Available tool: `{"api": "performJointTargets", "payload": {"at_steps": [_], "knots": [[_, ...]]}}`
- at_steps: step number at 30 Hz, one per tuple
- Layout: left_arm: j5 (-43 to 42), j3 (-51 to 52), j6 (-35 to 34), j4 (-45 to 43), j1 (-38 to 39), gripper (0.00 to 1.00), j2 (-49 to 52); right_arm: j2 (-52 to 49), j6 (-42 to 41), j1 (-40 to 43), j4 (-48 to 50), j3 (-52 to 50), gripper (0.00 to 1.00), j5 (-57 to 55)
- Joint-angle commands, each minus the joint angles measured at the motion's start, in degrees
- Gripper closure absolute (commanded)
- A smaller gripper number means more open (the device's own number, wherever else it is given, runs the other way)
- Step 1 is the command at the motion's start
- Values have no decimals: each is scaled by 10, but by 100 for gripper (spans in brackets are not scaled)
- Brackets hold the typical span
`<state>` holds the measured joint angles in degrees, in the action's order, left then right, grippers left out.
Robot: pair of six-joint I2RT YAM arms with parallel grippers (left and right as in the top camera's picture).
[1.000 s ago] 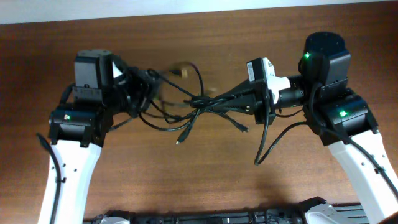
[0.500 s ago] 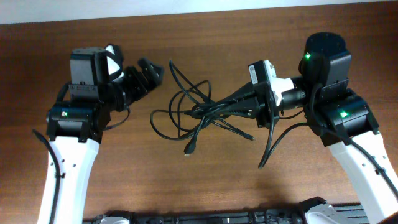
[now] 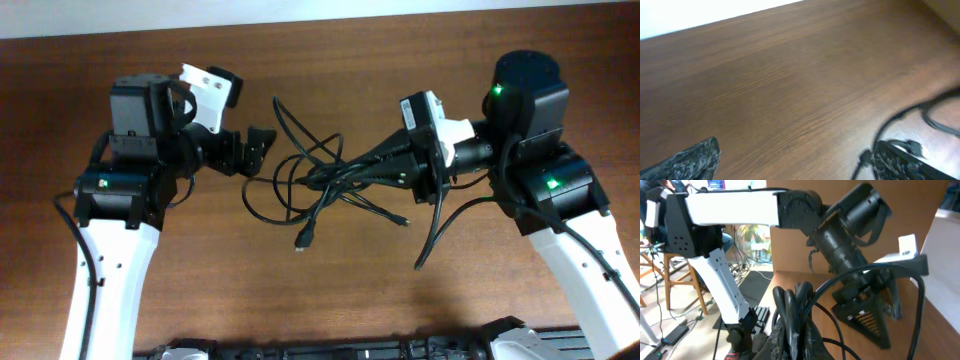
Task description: Untangle cables
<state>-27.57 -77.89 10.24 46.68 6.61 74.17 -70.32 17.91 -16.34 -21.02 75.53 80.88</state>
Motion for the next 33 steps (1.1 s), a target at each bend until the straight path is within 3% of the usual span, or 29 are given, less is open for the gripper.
{"api": "performJointTargets", "payload": {"at_steps": [1, 6, 13, 16, 18, 22, 27, 33], "knots": [[-145, -2, 81, 10, -1, 1, 1, 12, -24, -5, 42, 7, 96, 67], [-216, -2, 88, 21, 0, 1, 1, 12, -24, -5, 70, 7, 96, 80], [-210, -1, 93, 36, 29, 1, 2, 12, -34, -5, 96, 7, 96, 80], [-193, 0, 129, 38, 54, 1, 9, 12, -71, -5, 130, 7, 96, 80], [-173, 0, 139, 37, 67, 8, 19, 12, -100, -5, 156, 7, 96, 80], [-150, 0, 139, 26, 68, 34, 40, 12, -125, -5, 172, 7, 96, 80], [-147, 0, 123, -11, 68, 48, 73, 12, -125, -5, 172, 7, 96, 80], [-145, 0, 44, -57, 68, 63, 108, 12, -125, -5, 172, 7, 96, 80]]}}
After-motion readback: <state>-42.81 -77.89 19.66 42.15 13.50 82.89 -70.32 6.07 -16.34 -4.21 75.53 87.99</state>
